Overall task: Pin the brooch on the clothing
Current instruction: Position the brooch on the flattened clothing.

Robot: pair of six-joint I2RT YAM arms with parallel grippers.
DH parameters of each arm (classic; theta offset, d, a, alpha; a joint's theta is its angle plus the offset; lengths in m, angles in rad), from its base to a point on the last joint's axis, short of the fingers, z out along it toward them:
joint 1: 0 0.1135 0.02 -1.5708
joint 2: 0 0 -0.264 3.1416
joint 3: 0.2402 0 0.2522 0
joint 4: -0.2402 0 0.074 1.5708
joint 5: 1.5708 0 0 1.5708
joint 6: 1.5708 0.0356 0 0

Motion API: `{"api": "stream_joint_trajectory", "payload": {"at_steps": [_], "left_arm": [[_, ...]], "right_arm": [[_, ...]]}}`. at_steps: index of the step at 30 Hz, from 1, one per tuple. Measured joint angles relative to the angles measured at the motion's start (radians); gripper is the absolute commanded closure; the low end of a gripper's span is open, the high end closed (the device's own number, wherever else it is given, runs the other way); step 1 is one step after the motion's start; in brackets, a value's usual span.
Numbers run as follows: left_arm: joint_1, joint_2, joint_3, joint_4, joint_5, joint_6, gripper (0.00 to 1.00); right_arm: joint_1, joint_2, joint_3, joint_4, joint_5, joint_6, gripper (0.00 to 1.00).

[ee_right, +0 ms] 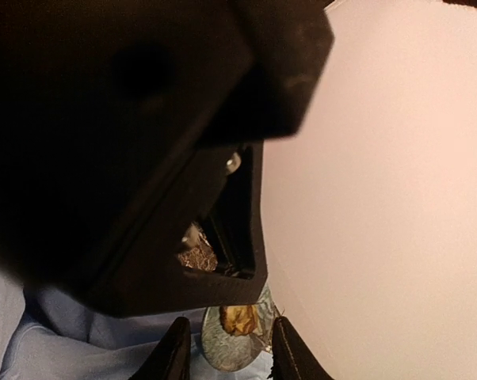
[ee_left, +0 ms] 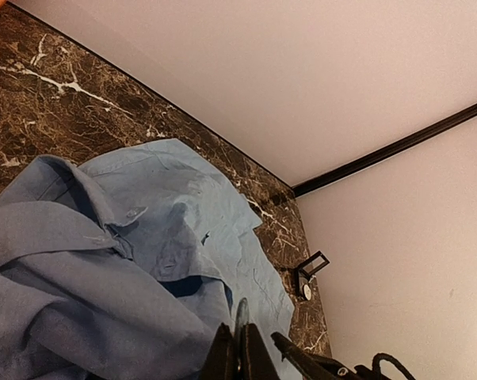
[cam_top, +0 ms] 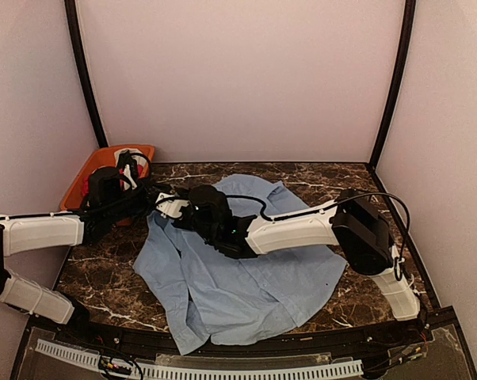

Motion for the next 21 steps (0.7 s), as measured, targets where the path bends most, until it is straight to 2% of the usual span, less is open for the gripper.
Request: {"api": "stream_joint_trajectory", "payload": {"at_steps": [4, 10, 21], "left_arm": [[0.000, -0.002, -0.007, 0.007, -0.003, -0.012, 0.98], [0.000, -0.018, -0.016, 0.006, -0.021, -0.015, 0.98], [0.000, -0.033, -0.016, 0.001, -0.041, -0.016, 0.98]], "right_arm": [[-0.002, 0.016, 0.017, 0.030, 0.007, -0.010, 0.71], [-0.002, 0.026, 0.019, 0.047, 0.002, -0.012, 0.69], [-0.003, 0.026, 0.019, 0.050, 0.003, -0.004, 0.72]]}}
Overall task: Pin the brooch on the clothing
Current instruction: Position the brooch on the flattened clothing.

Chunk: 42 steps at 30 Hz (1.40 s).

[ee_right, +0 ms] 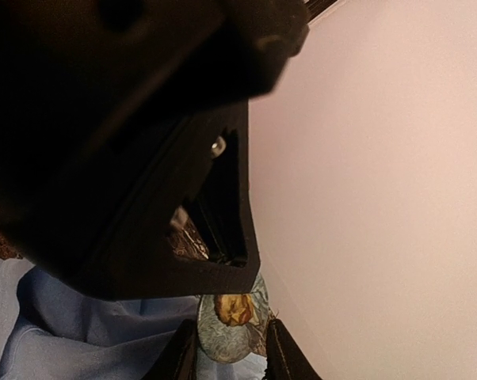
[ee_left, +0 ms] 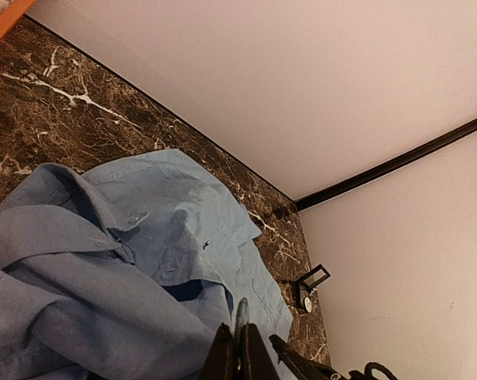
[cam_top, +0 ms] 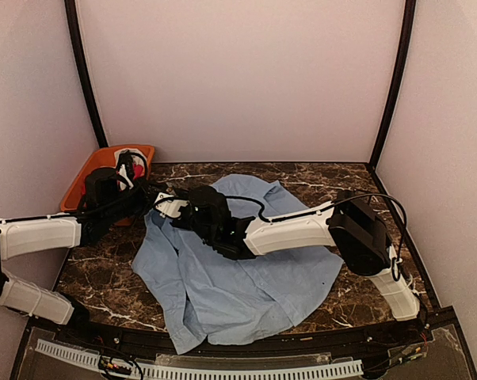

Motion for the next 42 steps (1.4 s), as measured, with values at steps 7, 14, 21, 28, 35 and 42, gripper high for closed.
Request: {"api": "stream_joint_trajectory", "payload": {"at_steps": [7, 14, 21, 28, 35, 42], "left_arm": [[0.002, -0.004, 0.000, -0.004, -0.010, -0.004, 0.98], [0.002, -0.011, -0.002, 0.000, -0.015, -0.012, 0.98], [0.003, -0.011, -0.002, 0.001, -0.020, -0.021, 0.98], [0.004, -0.011, -0.003, 0.013, -0.020, -0.033, 0.96], [0.007, -0.011, -0.018, 0.029, -0.023, -0.060, 0.77], [0.007, -0.039, -0.039, 0.069, -0.019, -0.079, 0.58]], "right_arm": [[-0.002, 0.002, 0.010, -0.024, -0.008, 0.027, 0.76], [-0.002, 0.002, 0.010, -0.031, -0.024, 0.056, 0.96], [-0.002, 0.002, 0.007, -0.035, -0.035, 0.034, 0.94], [-0.008, 0.003, 0.005, -0.017, -0.046, 0.029, 1.00], [-0.008, 0.028, 0.009, 0.037, -0.043, 0.018, 1.00], [-0.013, 0.027, 0.001, 0.071, -0.040, 0.043, 1.00]]}}
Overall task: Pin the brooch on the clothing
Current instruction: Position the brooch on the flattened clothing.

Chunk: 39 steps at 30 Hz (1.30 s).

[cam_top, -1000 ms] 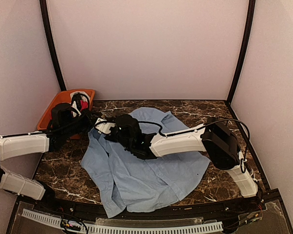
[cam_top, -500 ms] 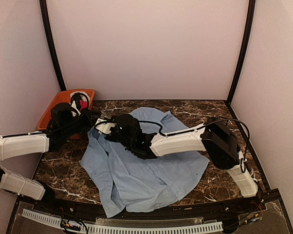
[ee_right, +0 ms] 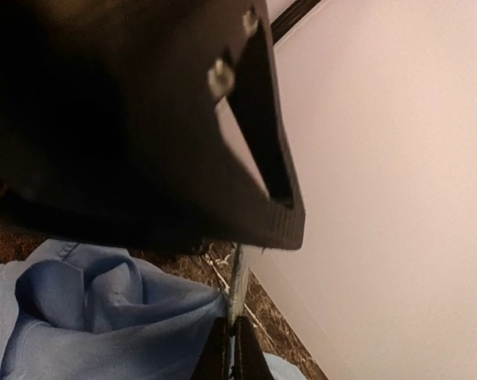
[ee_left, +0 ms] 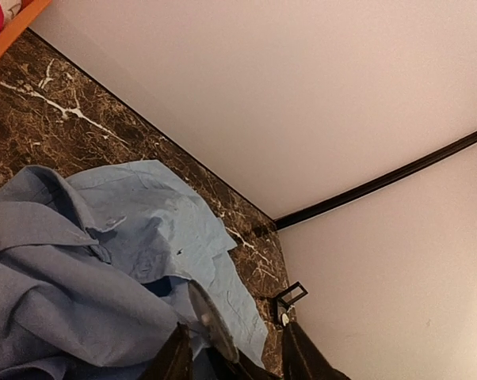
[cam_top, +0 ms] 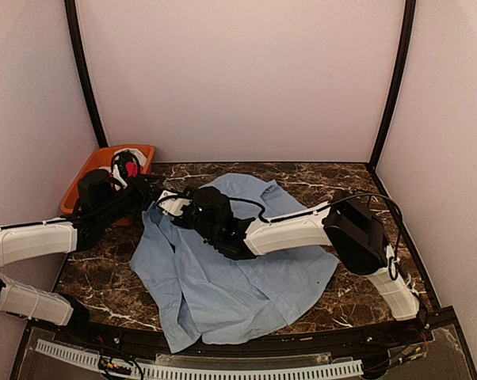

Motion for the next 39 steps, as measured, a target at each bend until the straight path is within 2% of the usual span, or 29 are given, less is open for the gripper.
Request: {"api": "stream_joint_trajectory", "payload": {"at_steps": [3, 6, 11, 14, 20, 28, 34, 39], "left_arm": [[-0.004, -0.034, -0.011, 0.009, -0.001, 0.005, 0.47], [-0.003, -0.071, -0.020, 0.013, -0.007, 0.006, 0.42], [-0.007, -0.143, -0.025, 0.010, -0.029, 0.036, 0.39], [-0.007, -0.183, -0.028, 0.005, -0.052, 0.063, 0.35], [-0.007, -0.217, -0.098, 0.024, -0.078, 0.114, 0.30], [-0.007, -0.093, -0.134, 0.188, 0.013, 0.195, 0.30], [-0.007, 0.060, -0.131, 0.423, 0.159, 0.245, 0.30], [-0.007, 0.210, -0.130, 0.639, 0.273, 0.206, 0.35]], "right_arm": [[-0.011, -0.012, -0.031, 0.003, 0.002, 0.026, 1.00], [-0.023, -0.037, -0.069, -0.012, -0.001, 0.057, 1.00], [-0.046, -0.122, -0.158, -0.074, -0.044, 0.177, 1.00], [-0.071, -0.206, -0.220, -0.118, -0.117, 0.296, 1.00], [-0.182, -0.422, -0.366, -0.140, -0.372, 0.616, 1.00], [-0.254, -0.505, -0.456, -0.082, -0.703, 0.915, 1.00], [-0.276, -0.505, -0.520, -0.026, -0.916, 1.076, 1.00], [-0.307, -0.504, -0.529, 0.075, -1.046, 1.212, 1.00]]}}
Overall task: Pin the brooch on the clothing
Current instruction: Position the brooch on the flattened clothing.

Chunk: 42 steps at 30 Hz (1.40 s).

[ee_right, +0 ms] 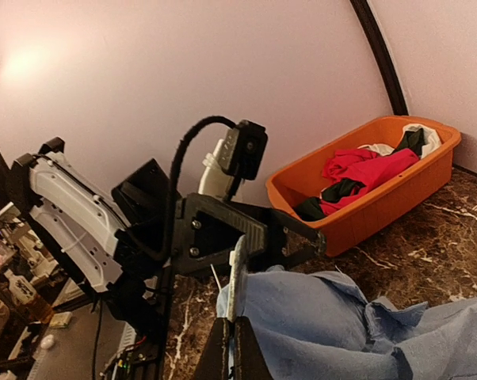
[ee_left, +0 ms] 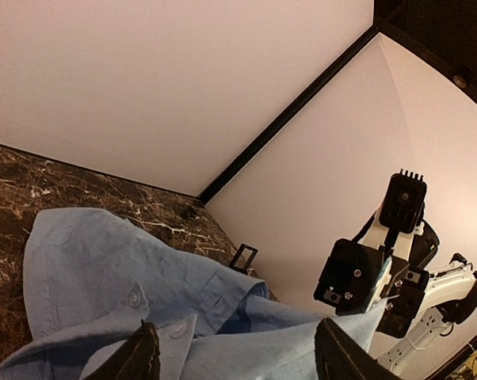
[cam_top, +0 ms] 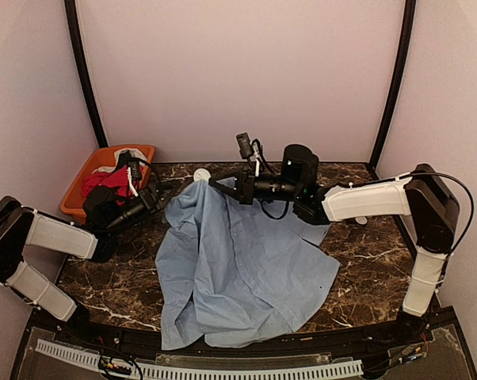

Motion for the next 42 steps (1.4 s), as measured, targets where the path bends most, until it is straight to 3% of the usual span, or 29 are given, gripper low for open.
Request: {"api": "stream_joint_trajectory", "payload": {"at_steps": [5, 17, 28, 42], "left_arm": [[0.000, 0.072, -0.002, 0.076, 0.063, -0.048, 0.36], [-0.016, -0.102, 0.002, 0.082, 0.077, 0.018, 0.34], [-0.067, -0.053, 0.008, 0.035, 0.130, 0.107, 0.35], [-0.079, -0.031, 0.037, 0.097, 0.156, 0.111, 0.40]], "right_arm": [[-0.044, 0.037, -0.006, 0.164, -0.105, 0.169, 1.00], [-0.074, 0.174, 0.012, 0.378, -0.232, 0.446, 1.00], [-0.075, 0.244, 0.097, 0.548, -0.313, 0.692, 1.00], [-0.076, 0.339, 0.149, 0.581, -0.330, 0.960, 1.00]]}}
